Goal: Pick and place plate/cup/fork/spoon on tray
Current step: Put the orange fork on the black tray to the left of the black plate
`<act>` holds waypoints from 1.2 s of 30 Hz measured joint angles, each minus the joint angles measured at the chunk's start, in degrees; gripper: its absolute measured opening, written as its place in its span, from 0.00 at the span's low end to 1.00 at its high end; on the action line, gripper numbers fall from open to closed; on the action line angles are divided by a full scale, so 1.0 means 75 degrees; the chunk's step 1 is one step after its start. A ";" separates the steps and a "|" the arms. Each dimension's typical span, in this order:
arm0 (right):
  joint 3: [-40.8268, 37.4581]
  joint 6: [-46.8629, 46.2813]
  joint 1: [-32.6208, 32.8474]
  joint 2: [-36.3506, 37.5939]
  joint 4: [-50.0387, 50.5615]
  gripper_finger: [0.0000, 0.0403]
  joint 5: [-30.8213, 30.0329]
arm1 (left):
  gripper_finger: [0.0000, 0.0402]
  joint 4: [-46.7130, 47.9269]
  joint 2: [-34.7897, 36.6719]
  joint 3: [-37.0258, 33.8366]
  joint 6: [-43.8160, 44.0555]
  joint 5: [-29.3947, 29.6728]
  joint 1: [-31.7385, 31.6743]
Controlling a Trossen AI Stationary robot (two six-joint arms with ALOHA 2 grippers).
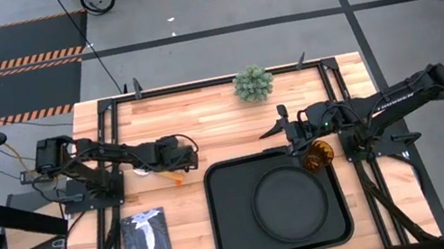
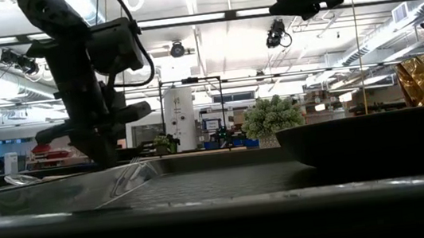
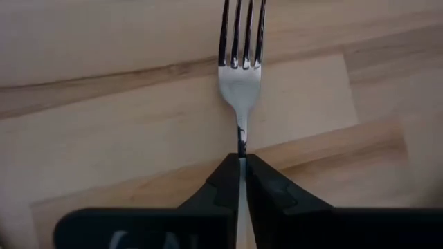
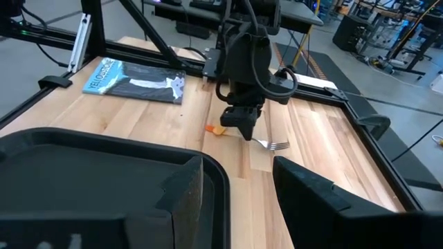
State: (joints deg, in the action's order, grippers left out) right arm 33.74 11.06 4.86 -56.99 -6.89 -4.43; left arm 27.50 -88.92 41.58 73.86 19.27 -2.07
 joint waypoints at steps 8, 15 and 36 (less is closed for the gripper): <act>0.0002 -0.0051 0.0000 0.0000 -0.0054 0.45 0.0016 | 0.05 -0.0250 0.0000 0.0000 -0.0213 0.0245 0.0000; 0.0003 -0.0077 0.0000 0.0000 -0.0106 0.45 0.0015 | 0.05 -0.0824 0.0000 0.0000 -0.0498 0.0848 0.0000; 0.0009 -0.0376 0.0003 0.0141 0.0386 0.45 0.0009 | 0.05 -0.3880 0.0160 0.0015 -0.0902 -0.0427 0.0304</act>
State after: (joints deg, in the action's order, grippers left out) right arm 33.80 8.24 4.89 -55.93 -3.99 -4.36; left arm -1.60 -87.72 41.69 67.10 16.06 0.21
